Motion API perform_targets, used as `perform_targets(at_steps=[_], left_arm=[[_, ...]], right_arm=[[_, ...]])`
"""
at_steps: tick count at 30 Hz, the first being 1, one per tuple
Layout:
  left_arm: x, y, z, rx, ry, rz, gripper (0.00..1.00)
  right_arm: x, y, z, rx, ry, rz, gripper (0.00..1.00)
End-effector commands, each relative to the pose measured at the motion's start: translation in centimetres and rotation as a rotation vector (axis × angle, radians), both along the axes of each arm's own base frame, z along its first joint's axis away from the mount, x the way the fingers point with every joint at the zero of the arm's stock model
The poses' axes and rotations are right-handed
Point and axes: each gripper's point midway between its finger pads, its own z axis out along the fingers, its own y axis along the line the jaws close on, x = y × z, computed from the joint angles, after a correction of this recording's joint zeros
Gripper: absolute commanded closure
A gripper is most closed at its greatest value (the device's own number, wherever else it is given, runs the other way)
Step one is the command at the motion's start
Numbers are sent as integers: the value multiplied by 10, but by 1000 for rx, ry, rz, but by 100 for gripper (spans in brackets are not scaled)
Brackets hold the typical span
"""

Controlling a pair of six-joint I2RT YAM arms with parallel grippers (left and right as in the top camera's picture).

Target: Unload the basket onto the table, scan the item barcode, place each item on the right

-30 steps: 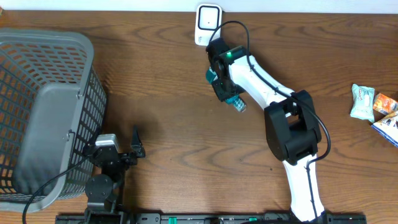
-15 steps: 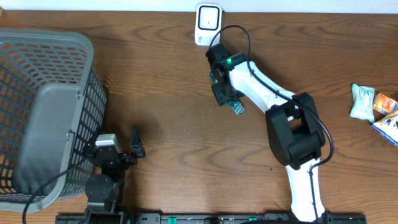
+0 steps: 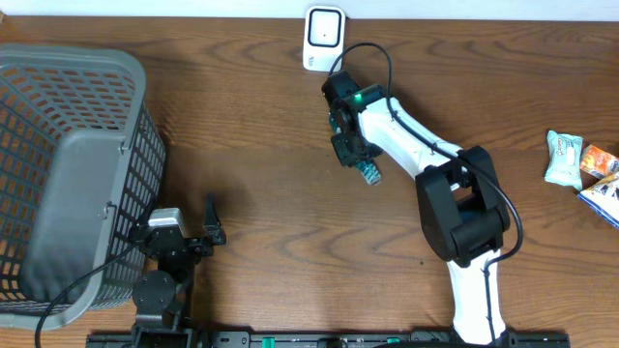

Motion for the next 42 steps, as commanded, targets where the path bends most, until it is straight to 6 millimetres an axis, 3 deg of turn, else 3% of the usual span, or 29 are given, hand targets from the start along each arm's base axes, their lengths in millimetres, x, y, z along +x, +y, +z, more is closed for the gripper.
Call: perform_targets(at_steps=[1, 5, 10, 15, 19, 29, 32, 35, 38, 42], left_arm=[[-1, 4, -18, -3, 49, 23, 0], [-1, 4, -18, -3, 49, 23, 0], [-1, 4, -18, -3, 49, 22, 0], [-1, 4, -18, -3, 49, 23, 0], [-1, 4, -18, -3, 49, 22, 0], [-1, 4, -18, -3, 49, 23, 0], [-1, 4, -18, -3, 49, 22, 0], [-1, 4, -18, -3, 49, 23, 0], [-1, 4, -18, -3, 49, 23, 0], [-1, 4, -18, -3, 49, 23, 0]], right_arm=[[-77, -33, -74, -115, 314, 14, 85], [-93, -22, -78, -31, 382, 21, 99], [-113, 30, -60, 358, 534, 208, 99], [-107, 45, -38, 517, 545, 286, 99], [-100, 69, -16, 724, 513, 391, 99], [-96, 74, -15, 764, 475, 454, 99], [-77, 59, -35, 593, 425, 339, 99], [-43, 42, -48, 406, 310, 195, 99], [-4, 32, -43, 292, 171, 54, 99], [30, 14, -31, 137, 17, -60, 99]])
